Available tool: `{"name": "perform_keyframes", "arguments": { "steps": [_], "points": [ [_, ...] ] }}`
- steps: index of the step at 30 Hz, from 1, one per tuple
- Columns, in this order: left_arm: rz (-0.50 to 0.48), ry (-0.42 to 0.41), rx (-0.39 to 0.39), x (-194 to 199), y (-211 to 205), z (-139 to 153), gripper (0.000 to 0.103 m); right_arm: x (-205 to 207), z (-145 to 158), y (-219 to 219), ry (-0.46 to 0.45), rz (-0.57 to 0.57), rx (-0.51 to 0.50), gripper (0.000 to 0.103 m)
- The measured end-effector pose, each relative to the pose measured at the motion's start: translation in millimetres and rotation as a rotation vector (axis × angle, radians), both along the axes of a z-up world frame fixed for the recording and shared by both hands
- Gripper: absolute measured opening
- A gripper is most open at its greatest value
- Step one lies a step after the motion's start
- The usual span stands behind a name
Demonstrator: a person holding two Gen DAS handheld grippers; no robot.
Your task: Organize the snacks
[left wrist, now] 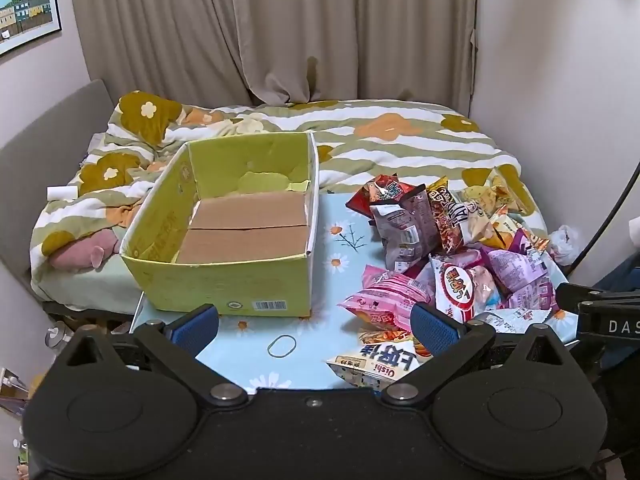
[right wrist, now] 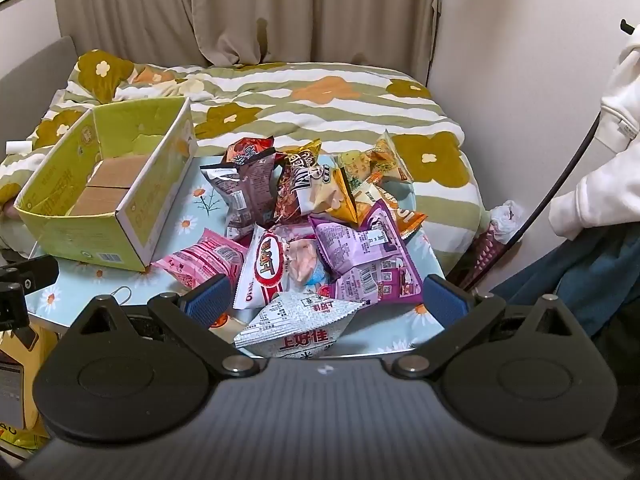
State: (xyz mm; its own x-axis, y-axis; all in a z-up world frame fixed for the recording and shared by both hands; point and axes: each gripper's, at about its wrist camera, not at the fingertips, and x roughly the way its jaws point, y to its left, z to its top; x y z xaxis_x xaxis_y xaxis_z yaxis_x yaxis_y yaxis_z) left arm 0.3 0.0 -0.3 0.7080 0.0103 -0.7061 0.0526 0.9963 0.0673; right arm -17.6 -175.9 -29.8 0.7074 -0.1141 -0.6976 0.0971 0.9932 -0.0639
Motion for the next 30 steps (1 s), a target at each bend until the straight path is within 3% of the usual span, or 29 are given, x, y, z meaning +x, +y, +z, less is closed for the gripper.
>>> {"name": "perform_keyframes", "arguments": {
  "steps": [30],
  "points": [
    [-0.024,-0.003,0.009,-0.1,-10.1,3.0,0.103,-0.9,0.7,-2.2,0.000,-0.004,0.002,0.103]
  ]
}}
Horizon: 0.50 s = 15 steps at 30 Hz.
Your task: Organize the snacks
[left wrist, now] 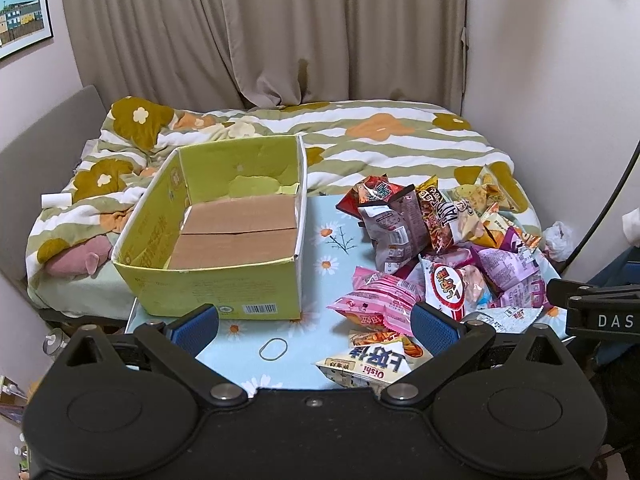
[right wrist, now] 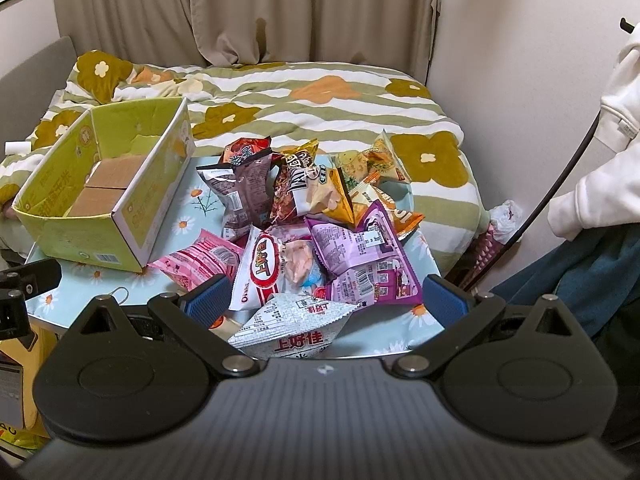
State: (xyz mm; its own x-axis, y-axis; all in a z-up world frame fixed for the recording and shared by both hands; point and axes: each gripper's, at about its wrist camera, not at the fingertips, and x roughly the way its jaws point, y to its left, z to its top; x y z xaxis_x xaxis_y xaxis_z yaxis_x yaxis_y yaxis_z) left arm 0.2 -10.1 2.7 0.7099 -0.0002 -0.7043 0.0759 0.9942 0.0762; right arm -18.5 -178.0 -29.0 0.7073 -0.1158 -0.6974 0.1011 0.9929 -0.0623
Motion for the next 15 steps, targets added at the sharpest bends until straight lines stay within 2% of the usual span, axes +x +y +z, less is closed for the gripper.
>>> {"name": "perform_keyframes", "arguments": {
  "steps": [15],
  "points": [
    [-0.004,-0.002,0.005,-1.3,-0.6,1.1,0.103,-0.3,0.1,0.3,0.001,-0.004,0.000,0.103]
  ]
}}
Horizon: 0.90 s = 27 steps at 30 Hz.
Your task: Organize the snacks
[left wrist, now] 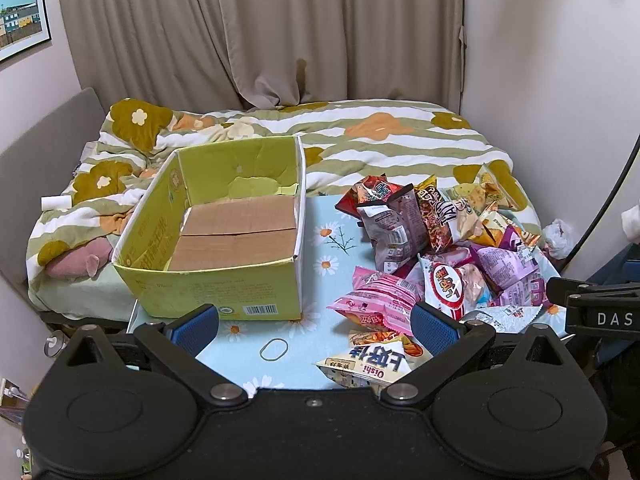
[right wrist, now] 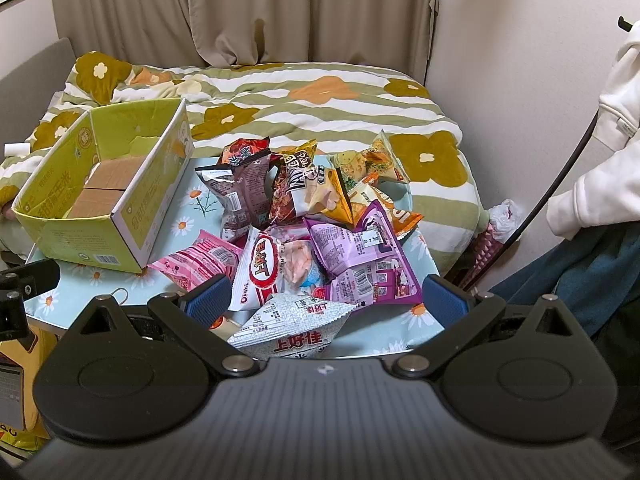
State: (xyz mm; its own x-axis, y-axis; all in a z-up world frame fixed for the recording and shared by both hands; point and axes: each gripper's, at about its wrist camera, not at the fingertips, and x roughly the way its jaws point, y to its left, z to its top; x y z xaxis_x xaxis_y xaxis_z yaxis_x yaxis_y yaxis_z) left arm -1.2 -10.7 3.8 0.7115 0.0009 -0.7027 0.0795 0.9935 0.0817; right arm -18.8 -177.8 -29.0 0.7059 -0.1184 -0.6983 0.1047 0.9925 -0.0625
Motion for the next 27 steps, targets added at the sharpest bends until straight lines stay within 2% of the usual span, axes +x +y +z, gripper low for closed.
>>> {"name": "perform_keyframes", "arguments": {
  "steps": [27],
  "points": [
    [-0.002,0.003,-0.012,0.6,1.3,0.1,0.103,0.0,0.2,0.3,0.000,-0.001,0.003,0.103]
  ]
}}
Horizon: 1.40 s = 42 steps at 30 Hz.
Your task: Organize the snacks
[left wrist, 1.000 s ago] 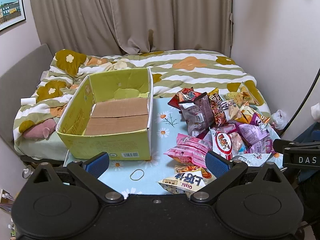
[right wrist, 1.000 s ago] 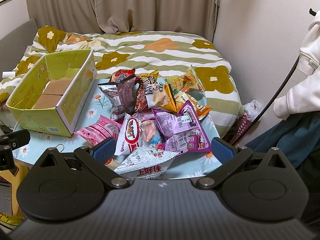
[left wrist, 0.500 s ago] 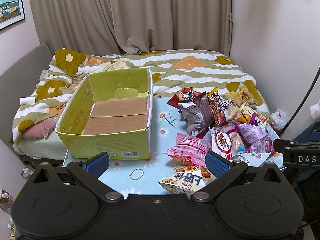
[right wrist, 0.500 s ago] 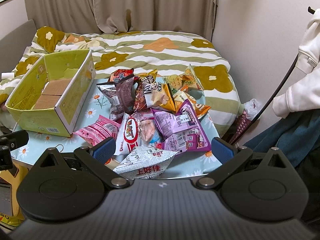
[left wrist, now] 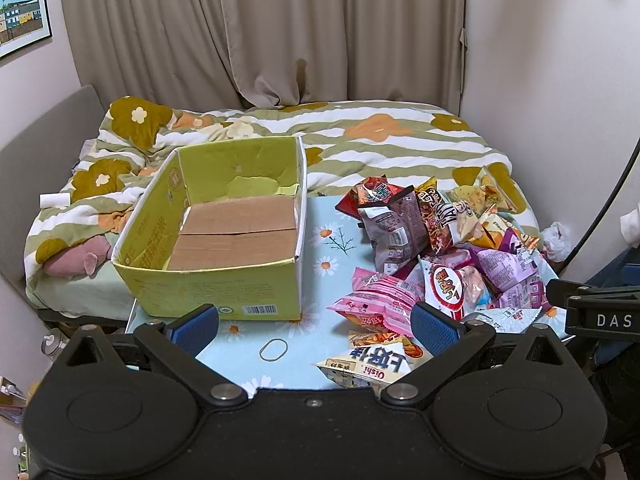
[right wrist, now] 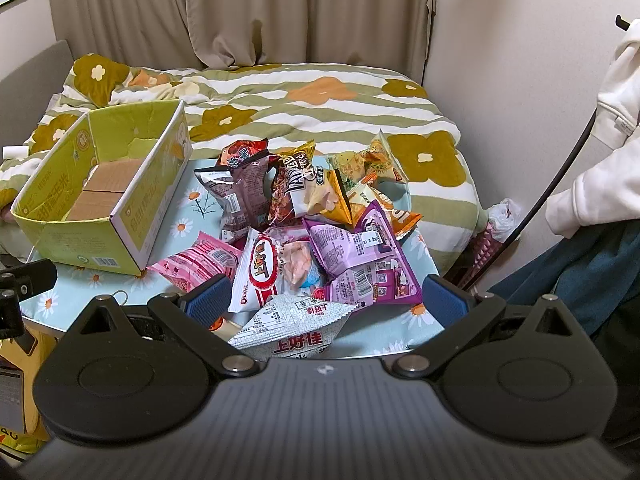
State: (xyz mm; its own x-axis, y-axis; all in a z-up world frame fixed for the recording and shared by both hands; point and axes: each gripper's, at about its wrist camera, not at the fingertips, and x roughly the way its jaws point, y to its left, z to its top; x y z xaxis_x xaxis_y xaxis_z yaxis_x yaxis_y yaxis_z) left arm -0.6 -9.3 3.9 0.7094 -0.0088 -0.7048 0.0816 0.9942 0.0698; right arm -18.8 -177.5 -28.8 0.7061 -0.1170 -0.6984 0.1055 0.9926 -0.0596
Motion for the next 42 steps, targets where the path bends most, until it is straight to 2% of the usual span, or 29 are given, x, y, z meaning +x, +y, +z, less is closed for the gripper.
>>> {"name": "perform_keyframes", "arguments": {
  "steps": [11,17,23,26,32,40,42],
  "points": [
    [-0.020,0.020,0.002,6.7,1.0,4.0,0.103,-2.4,0.9,-1.3,0.009,-0.015,0.010,0.103],
    [-0.122,0.027,0.010,20.8,-6.4,-1.9,0.103,-1.1,-1.5,-13.5,0.016,-0.066,0.012,0.103],
    [-0.224,0.045,-0.025,44.7,-27.2,-17.4,0.103,10.0,-17.4,-40.2,0.016,-0.090,0.034,0.103],
    [-0.275,0.052,-0.058,62.8,-45.2,-25.8,0.103,22.2,-24.0,-59.9,0.019,-0.062,0.048,0.103],
    [-0.347,0.141,-0.087,109.8,-81.3,-56.1,0.103,60.5,-39.2,-93.6,0.035,0.040,0.067,0.103],
    [-0.453,0.218,-0.052,150.8,-124.1,-99.6,0.103,112.0,-74.2,-120.4,0.120,0.172,0.145,0.103],
    [-0.464,0.248,-0.052,159.8,-131.3,-110.9,0.100,122.1,-82.6,-123.7,0.143,0.207,0.167,0.103]
  ]
}}
